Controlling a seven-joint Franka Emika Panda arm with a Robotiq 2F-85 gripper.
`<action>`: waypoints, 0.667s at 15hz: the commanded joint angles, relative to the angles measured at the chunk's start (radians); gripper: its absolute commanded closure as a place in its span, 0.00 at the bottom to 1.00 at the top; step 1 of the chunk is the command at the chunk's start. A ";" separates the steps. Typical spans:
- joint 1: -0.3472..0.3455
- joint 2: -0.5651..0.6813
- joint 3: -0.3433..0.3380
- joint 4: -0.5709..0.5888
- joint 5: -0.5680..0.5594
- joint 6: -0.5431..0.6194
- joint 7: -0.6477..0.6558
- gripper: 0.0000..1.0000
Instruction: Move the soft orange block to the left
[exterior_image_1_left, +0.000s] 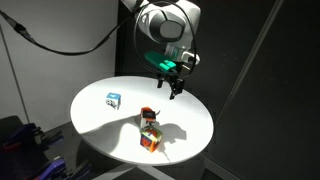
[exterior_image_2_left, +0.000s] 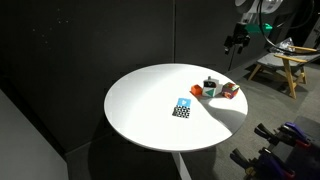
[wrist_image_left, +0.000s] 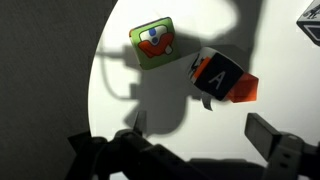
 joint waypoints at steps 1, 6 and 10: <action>-0.042 0.063 0.031 0.047 0.040 0.029 -0.049 0.00; -0.051 0.131 0.035 0.049 -0.001 0.063 -0.040 0.00; -0.052 0.159 0.032 0.043 -0.023 0.076 -0.036 0.00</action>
